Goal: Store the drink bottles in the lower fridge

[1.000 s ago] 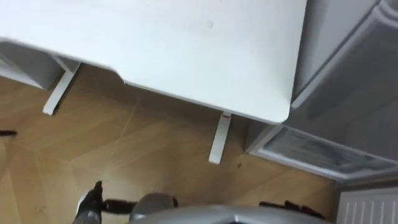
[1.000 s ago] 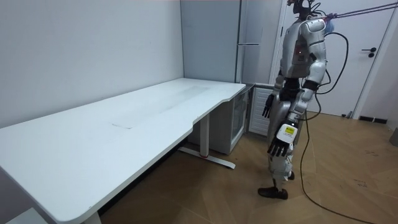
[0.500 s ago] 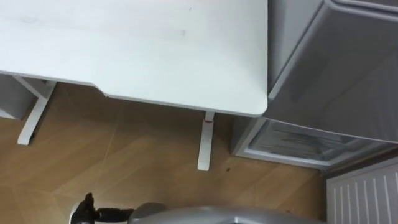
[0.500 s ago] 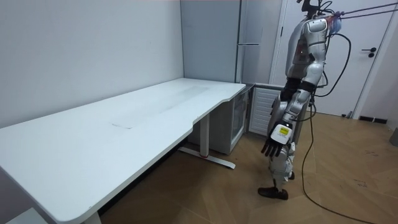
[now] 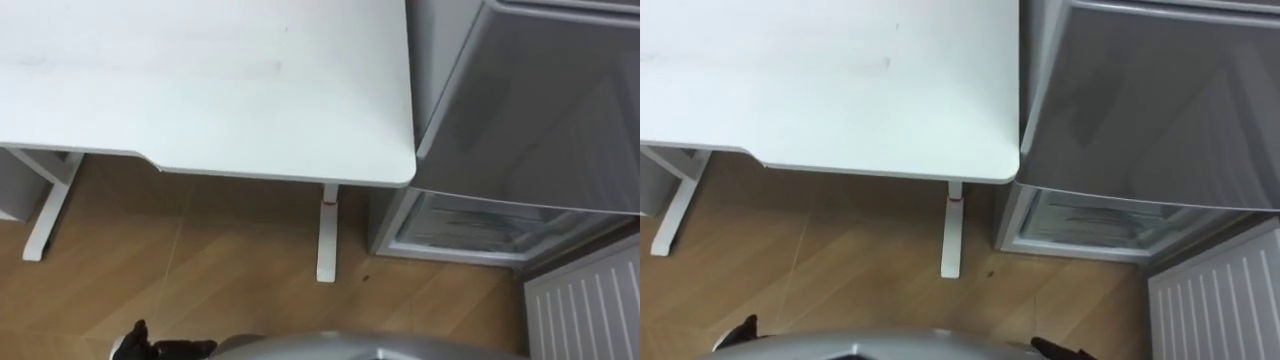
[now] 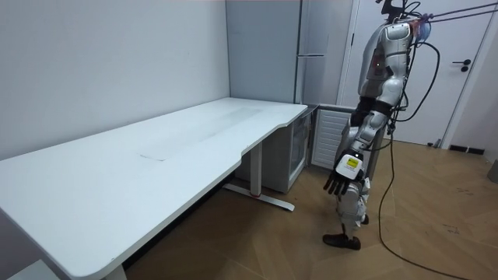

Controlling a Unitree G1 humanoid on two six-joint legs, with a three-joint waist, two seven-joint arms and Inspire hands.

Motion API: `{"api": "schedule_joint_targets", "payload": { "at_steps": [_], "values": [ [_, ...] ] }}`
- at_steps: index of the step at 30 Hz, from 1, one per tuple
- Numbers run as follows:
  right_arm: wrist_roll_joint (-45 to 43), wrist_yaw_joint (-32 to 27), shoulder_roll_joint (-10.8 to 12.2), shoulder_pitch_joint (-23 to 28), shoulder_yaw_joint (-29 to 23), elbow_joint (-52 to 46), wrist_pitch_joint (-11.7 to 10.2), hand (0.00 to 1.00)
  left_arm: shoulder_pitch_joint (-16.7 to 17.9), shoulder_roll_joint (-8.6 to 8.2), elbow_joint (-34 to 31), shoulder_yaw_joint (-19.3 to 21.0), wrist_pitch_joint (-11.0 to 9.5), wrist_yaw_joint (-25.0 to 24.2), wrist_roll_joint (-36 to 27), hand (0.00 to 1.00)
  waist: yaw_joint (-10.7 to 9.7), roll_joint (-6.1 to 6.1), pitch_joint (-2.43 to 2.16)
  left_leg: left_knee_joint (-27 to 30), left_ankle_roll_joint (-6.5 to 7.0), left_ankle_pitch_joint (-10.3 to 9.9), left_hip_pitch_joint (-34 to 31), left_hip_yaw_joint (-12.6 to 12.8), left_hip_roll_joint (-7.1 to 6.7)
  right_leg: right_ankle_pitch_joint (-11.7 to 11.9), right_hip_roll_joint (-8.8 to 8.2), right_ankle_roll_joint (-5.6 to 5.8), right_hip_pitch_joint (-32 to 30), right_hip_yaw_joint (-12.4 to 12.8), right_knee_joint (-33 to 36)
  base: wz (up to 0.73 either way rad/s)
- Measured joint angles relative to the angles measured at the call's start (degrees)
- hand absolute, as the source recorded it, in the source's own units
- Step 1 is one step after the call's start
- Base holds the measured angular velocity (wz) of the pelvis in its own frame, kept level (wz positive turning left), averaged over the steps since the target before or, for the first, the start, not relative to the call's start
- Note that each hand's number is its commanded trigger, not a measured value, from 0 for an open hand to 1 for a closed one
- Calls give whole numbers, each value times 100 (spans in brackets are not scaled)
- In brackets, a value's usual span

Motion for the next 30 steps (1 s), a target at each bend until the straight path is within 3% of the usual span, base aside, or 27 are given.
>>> {"api": "schedule_joint_targets", "payload": {
  "at_steps": [8, 11, 12, 16, 18, 20, 21, 25, 27, 30],
  "values": [
    [-55, -355, 4, -257, -216, -37, -8, 0, -1, -6, -9, -51, 10, -205, 384, 0, -130, 24, 21, -2, -1, -30, 32, -19, -9, 1, 9, 0, 77, 16, -15, 1],
    [-66, -538, -86, -454, -643, -214, 13, 0, -4, -5, -12, 39, 1, -227, 782, 0, -227, -17, 23, -3, -2, -34, 56, -34, -16, 1, 10, 0, 90, 12, -10, 0],
    [-49, -642, -176, -475, -939, -589, 17, 0, -2, -2, -13, 150, -2, -230, 902, 0, -255, -7, 49, -2, -2, -34, 55, -35, -23, 1, 10, 0, 81, 37, -14, -3],
    [-211, -1022, -613, -623, -1436, -1761, -68, 0, 53, 70, -91, 370, -5, -184, 1116, 0, -433, -28, 53, -9, 3, -35, 48, -34, -31, -5, 10, 7, 62, 58, -14, -2],
    [-582, -1450, -800, -619, -1743, -3231, -155, 0, 90, 103, -93, 526, -57, -142, 1268, 0, -494, -47, 47, -26, 3, -33, 12, -33, -28, -14, 16, 4, -5, 96, -2, -6],
    [-861, -1741, -862, -686, -1986, -3923, -438, 0, 100, 104, -138, 589, -63, -89, 1349, 0, -535, -98, 27, -21, 1, -34, 4, -30, -28, -12, 16, 2, -10, 98, -5, -2],
    [-1078, -2054, -863, -677, -2101, -4210, -294, 0, 110, 103, -191, 644, -85, -87, 1386, 0, -532, -157, 36, -24, 0, -35, -6, -22, -28, -12, 16, 2, -30, 104, -3, 0],
    [-1690, -2628, -868, -535, -2206, -5281, -330, 0, 243, 103, -353, 711, -94, -75, 1395, 0, -593, -224, 54, -92, 0, -36, -16, 60, -31, -11, 6, 3, -121, 195, 20, -12],
    [-2039, -3080, -905, -495, -2350, -5786, -483, 0, 306, 104, -548, 702, -94, -59, 1393, 0, -637, -251, 18, -99, 0, -36, -13, 60, -31, -11, 6, 3, -123, 204, 29, 0],
    [-2400, -3456, -951, -457, -2358, -6086, -530, 0, 314, 99, -647, 689, -97, -60, 1391, 0, -631, -288, -1, -99, -1, -36, -5, 46, -28, -9, 6, 3, -121, 181, 70, 1]
  ]
}}
